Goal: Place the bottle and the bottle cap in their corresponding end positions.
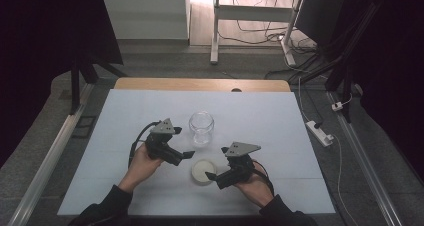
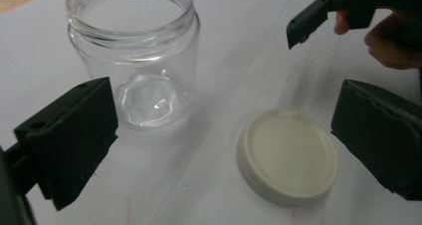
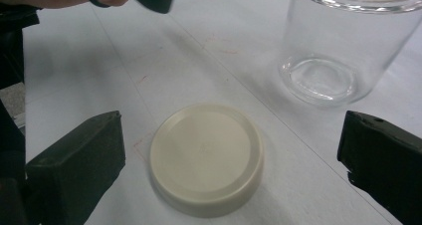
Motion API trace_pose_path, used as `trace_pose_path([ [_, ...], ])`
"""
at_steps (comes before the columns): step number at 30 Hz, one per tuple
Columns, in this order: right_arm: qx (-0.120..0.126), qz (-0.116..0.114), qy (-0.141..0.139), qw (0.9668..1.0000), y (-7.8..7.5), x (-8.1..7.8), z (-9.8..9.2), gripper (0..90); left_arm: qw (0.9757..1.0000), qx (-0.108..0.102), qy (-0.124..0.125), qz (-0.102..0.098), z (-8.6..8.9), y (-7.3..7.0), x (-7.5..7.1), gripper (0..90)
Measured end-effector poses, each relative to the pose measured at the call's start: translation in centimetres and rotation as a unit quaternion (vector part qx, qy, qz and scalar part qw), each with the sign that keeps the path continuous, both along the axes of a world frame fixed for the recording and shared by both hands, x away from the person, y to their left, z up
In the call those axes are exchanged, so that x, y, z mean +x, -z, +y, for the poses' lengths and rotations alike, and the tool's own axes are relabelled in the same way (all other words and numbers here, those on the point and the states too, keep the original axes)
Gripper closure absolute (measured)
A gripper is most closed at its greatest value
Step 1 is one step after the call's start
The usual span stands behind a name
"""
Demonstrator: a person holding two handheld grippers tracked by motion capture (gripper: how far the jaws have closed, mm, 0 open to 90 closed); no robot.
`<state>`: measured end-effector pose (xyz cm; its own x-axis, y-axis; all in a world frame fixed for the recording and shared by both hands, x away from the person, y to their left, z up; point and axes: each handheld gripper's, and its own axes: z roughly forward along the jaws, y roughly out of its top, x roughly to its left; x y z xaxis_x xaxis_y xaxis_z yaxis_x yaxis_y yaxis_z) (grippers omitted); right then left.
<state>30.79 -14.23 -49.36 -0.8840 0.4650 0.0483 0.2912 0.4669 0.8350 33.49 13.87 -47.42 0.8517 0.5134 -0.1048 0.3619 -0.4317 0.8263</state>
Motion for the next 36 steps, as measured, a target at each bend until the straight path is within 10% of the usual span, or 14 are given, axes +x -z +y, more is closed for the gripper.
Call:
trace_pose_path([
  [17,-0.005,-0.016,0.031,0.9994,-1.3,-1.6,-3.7,0.0,0.9995,-0.02,-0.011,0.02,2.9,-0.1,-4.0,0.0],
  [36,-0.011,-0.018,0.094,0.9954,-1.1,-3.3,-9.1,0.0,0.9946,-0.039,-0.093,0.025,9.5,1.3,-9.5,0.0],
])
